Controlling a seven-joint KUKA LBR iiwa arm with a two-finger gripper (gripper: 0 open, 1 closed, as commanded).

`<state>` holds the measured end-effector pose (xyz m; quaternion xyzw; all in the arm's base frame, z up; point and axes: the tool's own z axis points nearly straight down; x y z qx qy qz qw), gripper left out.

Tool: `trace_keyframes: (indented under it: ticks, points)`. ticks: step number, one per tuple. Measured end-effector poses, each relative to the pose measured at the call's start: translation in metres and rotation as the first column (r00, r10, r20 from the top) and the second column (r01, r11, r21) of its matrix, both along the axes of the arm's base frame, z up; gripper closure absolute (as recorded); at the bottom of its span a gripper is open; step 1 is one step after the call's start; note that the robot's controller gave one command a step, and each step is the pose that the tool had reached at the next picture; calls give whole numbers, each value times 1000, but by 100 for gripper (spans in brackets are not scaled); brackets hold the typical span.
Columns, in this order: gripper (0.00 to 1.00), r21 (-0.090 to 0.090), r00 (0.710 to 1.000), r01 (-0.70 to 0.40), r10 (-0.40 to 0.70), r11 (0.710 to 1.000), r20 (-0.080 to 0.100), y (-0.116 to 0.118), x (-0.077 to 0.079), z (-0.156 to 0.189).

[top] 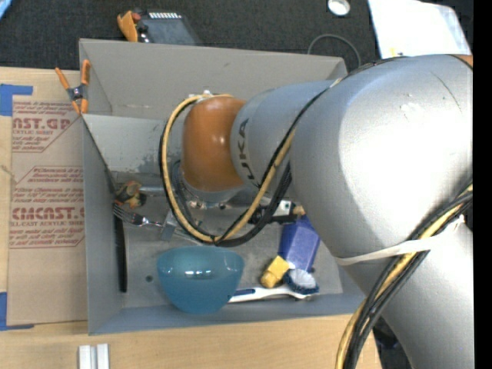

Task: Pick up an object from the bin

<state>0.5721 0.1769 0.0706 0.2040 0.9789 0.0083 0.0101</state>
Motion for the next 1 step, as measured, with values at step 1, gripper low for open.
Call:
trace_keyframes:
  ticks: [1]
  points:
    - [100, -2, 1000, 0, 0, 1000, -7, -1, -2, 12]
